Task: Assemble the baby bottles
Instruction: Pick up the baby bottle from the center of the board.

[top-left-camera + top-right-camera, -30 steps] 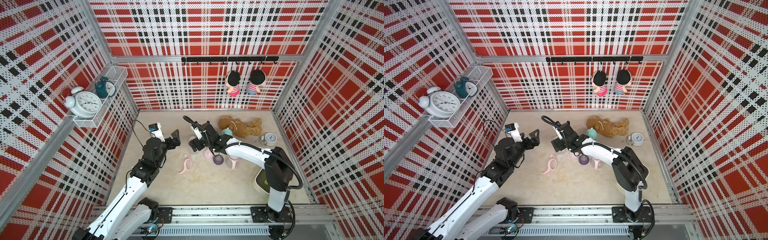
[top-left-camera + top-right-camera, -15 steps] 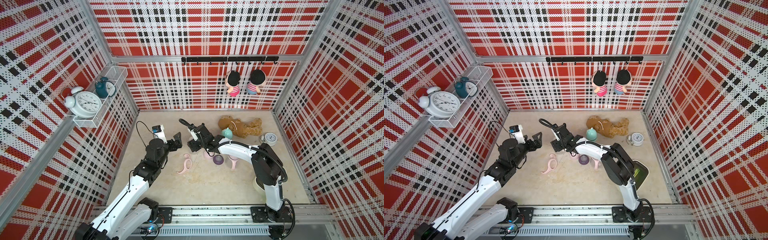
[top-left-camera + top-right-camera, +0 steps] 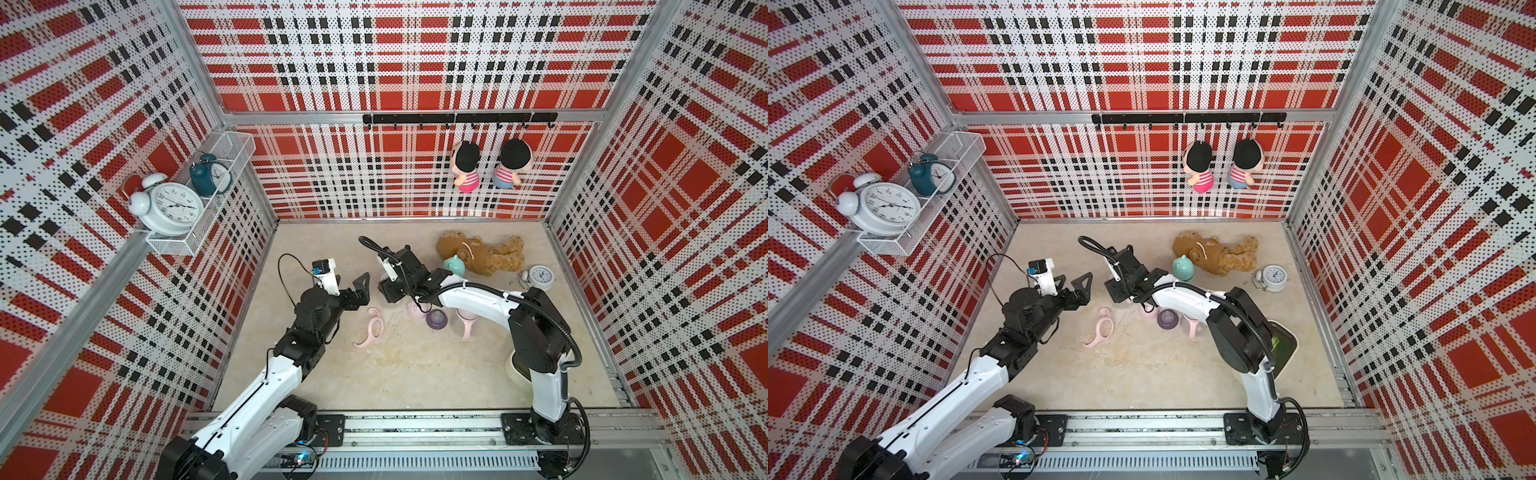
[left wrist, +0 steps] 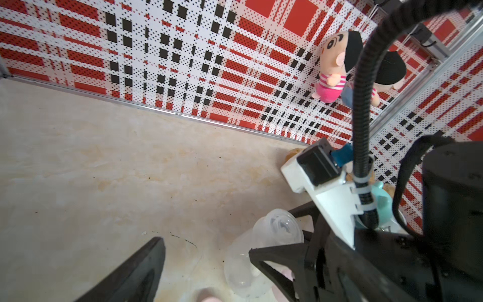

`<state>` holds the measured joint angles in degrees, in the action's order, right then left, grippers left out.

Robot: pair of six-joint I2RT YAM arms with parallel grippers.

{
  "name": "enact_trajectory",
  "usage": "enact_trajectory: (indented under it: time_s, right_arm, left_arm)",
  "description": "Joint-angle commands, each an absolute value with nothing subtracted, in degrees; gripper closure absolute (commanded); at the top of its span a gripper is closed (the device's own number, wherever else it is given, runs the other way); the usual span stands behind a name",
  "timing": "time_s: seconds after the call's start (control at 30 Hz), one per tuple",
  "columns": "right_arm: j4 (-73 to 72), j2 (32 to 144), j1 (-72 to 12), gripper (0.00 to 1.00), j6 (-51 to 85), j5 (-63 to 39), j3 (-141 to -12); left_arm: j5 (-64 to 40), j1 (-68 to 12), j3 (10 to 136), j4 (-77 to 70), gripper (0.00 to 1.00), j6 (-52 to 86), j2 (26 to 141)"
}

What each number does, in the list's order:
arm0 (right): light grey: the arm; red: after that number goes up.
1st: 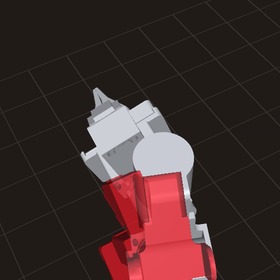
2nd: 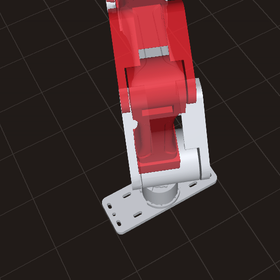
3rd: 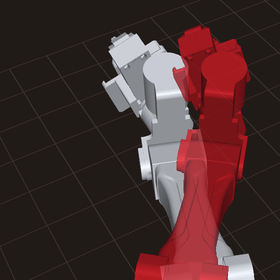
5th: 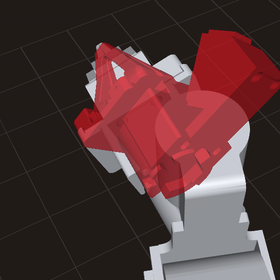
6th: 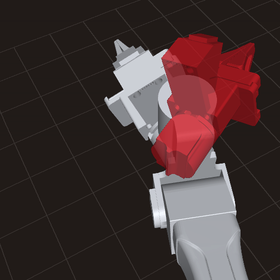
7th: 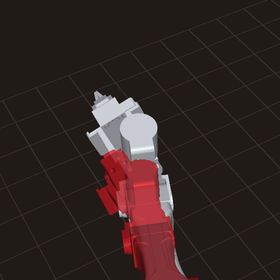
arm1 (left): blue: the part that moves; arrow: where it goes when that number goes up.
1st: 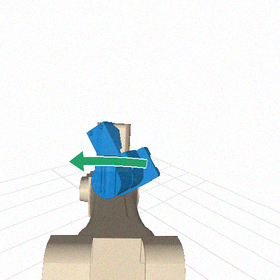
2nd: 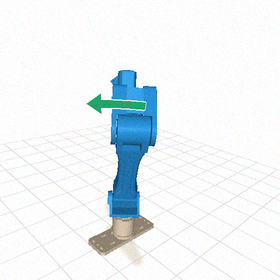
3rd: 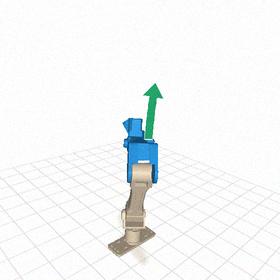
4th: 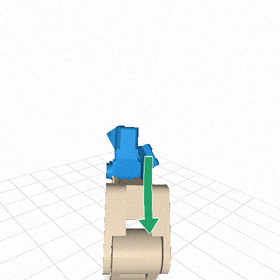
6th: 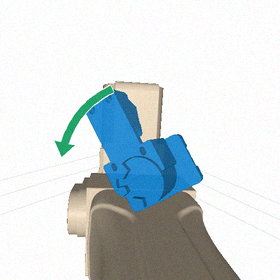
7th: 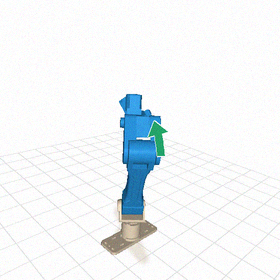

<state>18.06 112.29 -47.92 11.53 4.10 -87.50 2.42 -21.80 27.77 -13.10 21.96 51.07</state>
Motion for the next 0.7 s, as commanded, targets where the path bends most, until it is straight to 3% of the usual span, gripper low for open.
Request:
enact_trajectory:
  time_s: [0.0,0.2,0.67]
  right_arm:
    - [21.0,105.0,-46.9,0.41,10.5,3.5,-88.6]
    - [28.2,98.3,-45.5,0.41,9.7,-0.2,-89.5]
    - [35.3,85.6,-44.3,0.4,8.8,-14.1,-88.7]
  left_arm:
    - [-0.2,-24.3,26.4,-21.2,0.02,17.5,51.4]
    - [-1.1,-29.8,23.6,-28.1,0.02,10.4,53.2]
    - [-24.5,-31.0,26.5,-34.0,0.02,-2.5,64.6]
